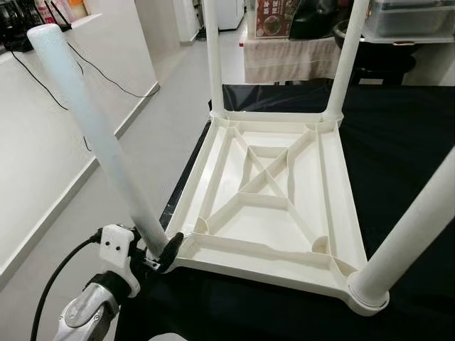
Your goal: Building children table
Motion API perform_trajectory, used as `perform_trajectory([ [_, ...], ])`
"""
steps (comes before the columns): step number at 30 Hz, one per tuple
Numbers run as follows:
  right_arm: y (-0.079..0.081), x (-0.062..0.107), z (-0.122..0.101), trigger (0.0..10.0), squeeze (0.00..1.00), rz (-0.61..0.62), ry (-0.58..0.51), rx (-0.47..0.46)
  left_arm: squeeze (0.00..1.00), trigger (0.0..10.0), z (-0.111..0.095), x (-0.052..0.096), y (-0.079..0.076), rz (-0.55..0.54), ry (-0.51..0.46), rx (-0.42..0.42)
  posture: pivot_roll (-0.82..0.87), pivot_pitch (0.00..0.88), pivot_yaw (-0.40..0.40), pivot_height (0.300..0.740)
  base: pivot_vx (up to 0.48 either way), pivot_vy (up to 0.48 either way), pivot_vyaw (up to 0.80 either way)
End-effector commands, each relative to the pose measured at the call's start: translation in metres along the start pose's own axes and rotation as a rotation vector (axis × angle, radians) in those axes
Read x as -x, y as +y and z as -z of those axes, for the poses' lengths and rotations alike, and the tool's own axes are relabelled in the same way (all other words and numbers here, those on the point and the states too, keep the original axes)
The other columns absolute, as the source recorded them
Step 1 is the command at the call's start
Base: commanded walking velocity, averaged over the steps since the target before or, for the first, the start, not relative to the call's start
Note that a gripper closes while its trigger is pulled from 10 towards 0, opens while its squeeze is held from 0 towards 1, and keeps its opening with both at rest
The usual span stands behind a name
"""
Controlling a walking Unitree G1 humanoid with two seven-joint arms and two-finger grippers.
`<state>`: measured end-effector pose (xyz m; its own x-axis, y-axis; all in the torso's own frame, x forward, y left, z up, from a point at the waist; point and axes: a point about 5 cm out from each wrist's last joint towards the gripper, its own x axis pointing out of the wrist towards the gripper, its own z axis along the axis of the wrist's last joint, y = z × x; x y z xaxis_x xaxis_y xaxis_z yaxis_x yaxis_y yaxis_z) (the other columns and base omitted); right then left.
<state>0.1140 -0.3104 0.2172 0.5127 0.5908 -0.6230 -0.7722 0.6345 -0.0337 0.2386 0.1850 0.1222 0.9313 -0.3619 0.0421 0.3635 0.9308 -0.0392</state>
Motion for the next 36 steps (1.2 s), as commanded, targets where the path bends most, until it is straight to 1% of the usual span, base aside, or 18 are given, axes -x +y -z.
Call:
perform_trajectory([
  [1,0.004,0.002,-0.003,10.0,0.00,-0.006,-0.008,0.010,0.00,10.0,0.001,0.001,0.003,0.008,0.011,-0.011,-0.12,0.113,0.085,0.740,0.000,0.000,0.00],
  [2,0.003,0.004,-0.005,10.0,0.00,0.033,-0.030,0.026,0.00,10.0,0.001,-0.001,0.002,0.019,0.011,-0.013,-0.13,0.113,0.090,0.740,0.000,0.000,0.00],
  [5,-0.006,0.011,-0.024,10.0,0.00,0.190,-0.200,0.096,0.00,10.0,0.000,-0.006,0.003,0.045,0.008,-0.022,-0.14,0.116,0.106,0.740,0.000,0.000,0.00],
  [7,-0.008,0.012,-0.029,10.0,0.00,0.218,-0.242,0.104,0.00,10.0,0.000,-0.006,0.004,0.047,0.008,-0.023,-0.14,0.116,0.106,0.740,0.000,0.000,0.00],
  [9,-0.010,0.017,-0.047,10.0,0.00,0.299,-0.383,0.138,0.00,10.0,-0.001,-0.008,0.006,0.050,0.006,-0.026,-0.15,0.117,0.121,0.740,0.000,0.000,0.00],
  [11,-0.010,0.017,-0.047,10.0,0.00,0.299,-0.383,0.138,0.00,10.0,-0.001,-0.008,0.006,0.050,0.006,-0.026,-0.15,0.117,0.121,0.740,0.000,0.000,0.00],
  [14,-0.005,0.015,-0.064,10.0,0.00,0.325,-0.540,0.160,0.00,10.0,-0.001,-0.012,0.006,0.062,0.001,-0.027,-0.15,0.112,0.135,0.740,0.000,0.000,0.00],
  [16,-0.002,0.013,-0.066,10.0,0.00,0.313,-0.566,0.162,0.00,10.0,-0.002,-0.013,0.006,0.066,-0.001,-0.027,-0.15,0.112,0.135,0.740,0.000,0.000,0.00],
  [18,0.013,0.011,-0.071,10.0,0.00,0.227,-0.610,0.175,0.00,10.0,-0.003,-0.016,0.005,0.073,-0.005,-0.027,-0.16,0.111,0.143,0.740,0.000,0.000,0.00],
  [20,0.019,0.010,-0.073,10.0,0.00,0.188,-0.622,0.180,0.00,10.0,-0.003,-0.016,0.005,0.076,-0.006,-0.028,-0.16,0.111,0.143,0.740,0.000,0.000,0.00],
  [24,0.024,0.007,-0.081,10.0,0.00,0.160,-0.656,0.188,0.00,10.0,-0.003,-0.018,0.005,0.082,-0.009,-0.028,-0.17,0.109,0.146,0.740,0.000,0.000,0.00],
  [25,0.024,0.007,-0.081,10.0,0.00,0.160,-0.656,0.188,0.00,10.0,-0.003,-0.018,0.005,0.082,-0.009,-0.028,-0.17,0.109,0.146,0.740,0.000,0.000,0.00],
  [26,0.020,0.006,-0.091,10.0,0.00,0.202,-0.684,0.208,0.00,10.0,-0.003,-0.020,0.004,0.087,-0.012,-0.025,-0.17,0.108,0.144,0.740,0.000,0.000,0.00],
  [32,0.013,0.004,-0.098,10.0,0.00,0.255,-0.695,0.220,0.00,10.0,-0.002,-0.021,0.003,0.088,-0.013,-0.023,-0.17,0.110,0.141,0.740,0.000,0.000,0.00],
  [33,0.007,0.001,-0.103,10.0,0.00,0.307,-0.695,0.222,0.00,10.0,-0.001,-0.020,0.003,0.087,-0.013,-0.020,-0.17,0.109,0.137,0.740,0.000,0.000,0.00],
  [34,0.007,0.001,-0.103,10.0,0.00,0.307,-0.695,0.222,0.00,10.0,-0.001,-0.020,0.003,0.087,-0.013,-0.020,-0.17,0.109,0.137,0.740,0.000,0.000,0.00],
  [35,-0.001,0.001,-0.107,10.0,0.00,0.366,-0.707,0.212,0.00,10.0,0.000,-0.019,0.002,0.083,-0.012,-0.017,-0.16,0.111,0.131,0.740,0.000,0.000,0.00],
  [36,-0.001,0.001,-0.107,10.0,0.00,0.366,-0.707,0.212,0.00,10.0,0.000,-0.019,0.002,0.083,-0.012,-0.017,-0.16,0.111,0.131,0.740,0.000,0.000,0.00],
])
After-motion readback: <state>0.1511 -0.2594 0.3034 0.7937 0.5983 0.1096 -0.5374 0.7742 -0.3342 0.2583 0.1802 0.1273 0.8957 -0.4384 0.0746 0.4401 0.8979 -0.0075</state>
